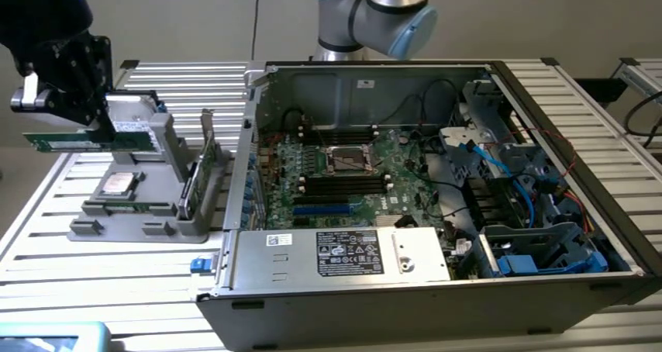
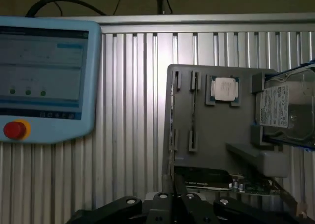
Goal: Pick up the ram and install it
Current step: 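Pick up the ram and move it above insertion slot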
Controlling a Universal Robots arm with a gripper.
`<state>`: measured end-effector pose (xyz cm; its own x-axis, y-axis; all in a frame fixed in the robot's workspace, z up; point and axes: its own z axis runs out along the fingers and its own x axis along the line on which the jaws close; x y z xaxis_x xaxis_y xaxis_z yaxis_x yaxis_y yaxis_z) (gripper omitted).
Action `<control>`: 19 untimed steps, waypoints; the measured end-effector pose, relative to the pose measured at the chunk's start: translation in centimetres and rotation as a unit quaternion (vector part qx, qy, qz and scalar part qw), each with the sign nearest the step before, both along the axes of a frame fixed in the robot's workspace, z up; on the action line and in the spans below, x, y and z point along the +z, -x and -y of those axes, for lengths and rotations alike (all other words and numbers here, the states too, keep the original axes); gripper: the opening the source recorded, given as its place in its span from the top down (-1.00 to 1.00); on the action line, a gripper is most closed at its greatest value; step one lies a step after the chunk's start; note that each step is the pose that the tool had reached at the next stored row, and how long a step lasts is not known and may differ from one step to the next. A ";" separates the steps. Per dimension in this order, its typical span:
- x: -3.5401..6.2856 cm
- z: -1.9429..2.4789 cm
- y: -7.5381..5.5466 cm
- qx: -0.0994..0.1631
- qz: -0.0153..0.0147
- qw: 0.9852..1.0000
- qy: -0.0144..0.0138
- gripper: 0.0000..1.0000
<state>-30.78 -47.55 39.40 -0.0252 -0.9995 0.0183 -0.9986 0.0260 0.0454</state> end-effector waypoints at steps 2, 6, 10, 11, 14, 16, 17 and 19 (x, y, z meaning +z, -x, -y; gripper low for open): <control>0.91 0.15 -0.8 0.000 0.000 1.000 0.000 0.75; 1.81 0.35 -2.7 0.000 -0.001 1.000 0.000 0.75; 1.83 0.36 -4.4 0.000 -0.001 1.000 0.000 0.75; 1.83 0.36 -4.9 0.000 -0.001 1.000 0.000 0.75; 1.82 0.37 -6.3 0.000 -0.001 1.000 0.000 0.75; 1.82 0.37 -7.2 0.000 -0.001 1.000 0.000 0.75; 1.83 0.36 -7.6 0.000 -0.001 1.000 0.000 0.75; 1.82 0.37 -8.5 0.000 -0.001 1.000 -0.001 0.75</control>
<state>-22.24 -47.92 41.22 -0.0242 -0.9996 0.0174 -0.9986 0.0250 0.0469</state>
